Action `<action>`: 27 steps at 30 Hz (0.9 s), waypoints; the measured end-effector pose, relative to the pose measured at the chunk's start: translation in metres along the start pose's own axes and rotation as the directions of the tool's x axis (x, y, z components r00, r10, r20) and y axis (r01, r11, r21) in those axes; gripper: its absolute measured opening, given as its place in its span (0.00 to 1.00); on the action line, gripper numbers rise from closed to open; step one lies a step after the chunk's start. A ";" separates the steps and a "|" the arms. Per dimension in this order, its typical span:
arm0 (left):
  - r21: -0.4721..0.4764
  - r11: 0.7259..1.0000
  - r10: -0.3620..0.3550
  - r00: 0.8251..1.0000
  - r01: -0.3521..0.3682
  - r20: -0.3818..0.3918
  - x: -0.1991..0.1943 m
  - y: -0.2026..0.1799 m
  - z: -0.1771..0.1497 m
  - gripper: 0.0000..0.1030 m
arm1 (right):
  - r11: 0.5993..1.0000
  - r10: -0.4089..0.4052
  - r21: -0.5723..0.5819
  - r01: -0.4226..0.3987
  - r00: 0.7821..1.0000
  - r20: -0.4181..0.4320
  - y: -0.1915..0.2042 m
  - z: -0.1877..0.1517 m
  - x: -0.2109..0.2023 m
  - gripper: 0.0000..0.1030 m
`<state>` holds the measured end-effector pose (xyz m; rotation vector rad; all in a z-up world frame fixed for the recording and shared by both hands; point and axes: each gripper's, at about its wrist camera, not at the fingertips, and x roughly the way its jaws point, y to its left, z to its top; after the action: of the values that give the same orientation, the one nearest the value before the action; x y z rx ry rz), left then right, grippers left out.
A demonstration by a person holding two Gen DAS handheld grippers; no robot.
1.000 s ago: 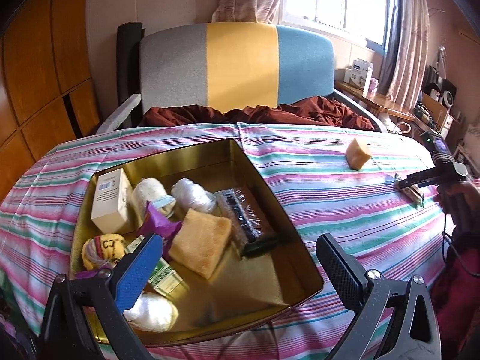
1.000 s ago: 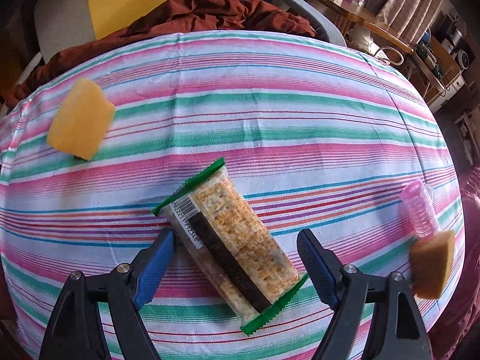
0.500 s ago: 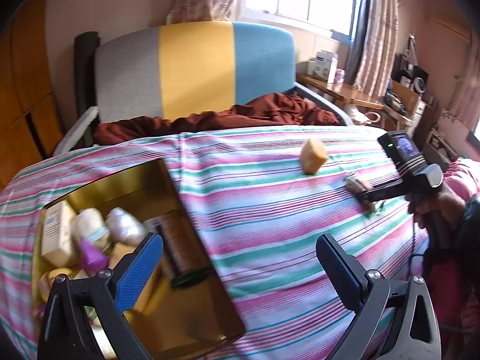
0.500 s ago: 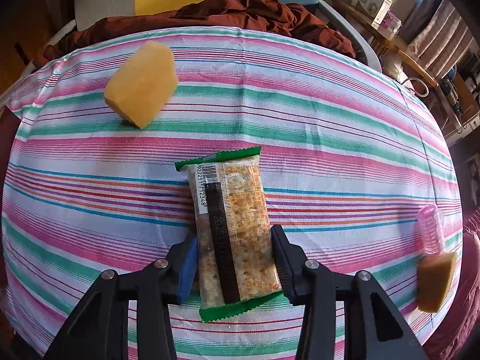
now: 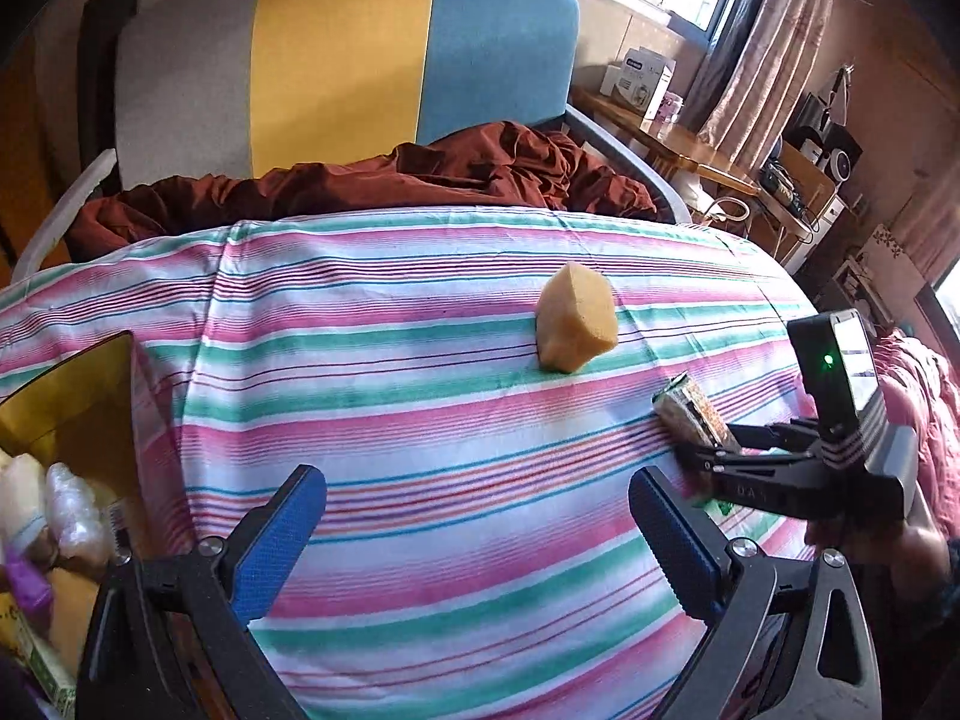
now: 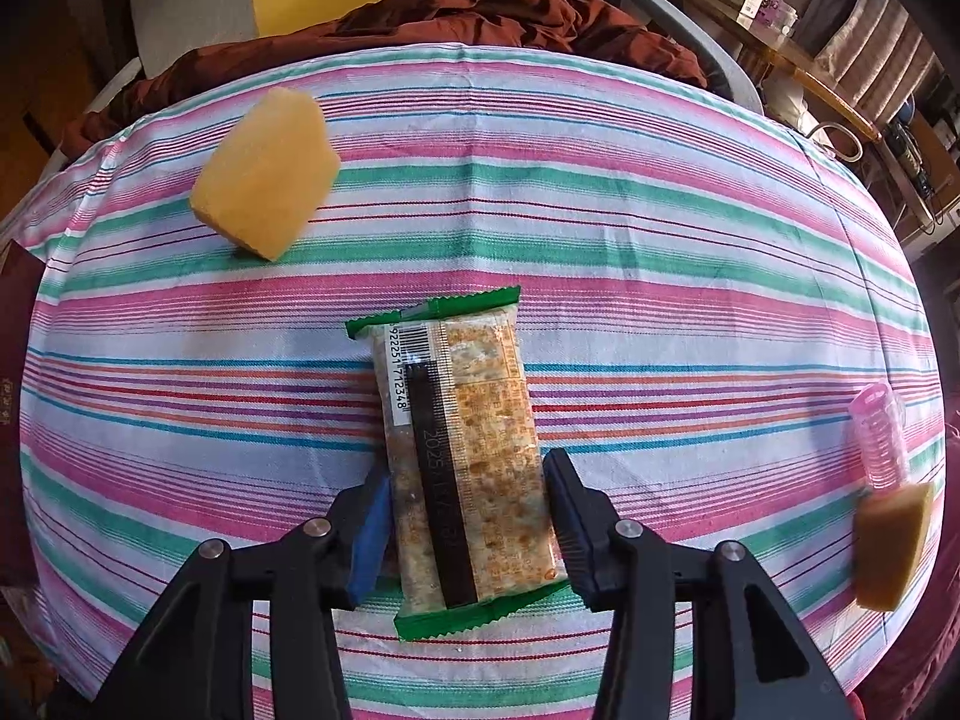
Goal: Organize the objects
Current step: 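Grasp a yellow sponge with the left tool while the right tool grasps the second cracker pack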
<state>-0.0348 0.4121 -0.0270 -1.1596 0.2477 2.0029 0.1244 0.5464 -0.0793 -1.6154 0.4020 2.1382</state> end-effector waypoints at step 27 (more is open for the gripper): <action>0.090 0.995 -0.034 0.997 0.040 -0.069 0.125 -0.044 0.057 0.34 | 0.999 0.004 -0.040 -0.003 1.000 0.027 -0.001 0.012 0.010 0.54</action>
<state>-0.0737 0.5378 -0.0863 -1.1669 0.3464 1.9023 0.1126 0.5543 -0.0859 -1.6067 0.3559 2.1811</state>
